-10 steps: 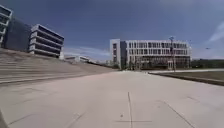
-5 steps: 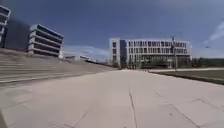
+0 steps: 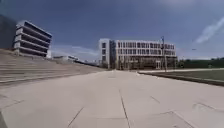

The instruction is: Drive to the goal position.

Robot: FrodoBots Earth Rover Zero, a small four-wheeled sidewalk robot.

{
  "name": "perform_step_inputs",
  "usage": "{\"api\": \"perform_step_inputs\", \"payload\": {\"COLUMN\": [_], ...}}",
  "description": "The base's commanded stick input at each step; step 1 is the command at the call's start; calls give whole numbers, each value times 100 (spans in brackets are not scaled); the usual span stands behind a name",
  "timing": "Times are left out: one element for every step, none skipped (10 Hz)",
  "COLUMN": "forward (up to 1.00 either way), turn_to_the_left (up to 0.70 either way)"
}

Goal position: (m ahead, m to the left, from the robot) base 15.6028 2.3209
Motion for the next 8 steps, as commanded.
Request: {"api": "perform_step_inputs", "payload": {"forward": [70,70,70,70,70,70,70,70], "turn_to_the_left": [0,0,0,0,0,0,0,0]}}
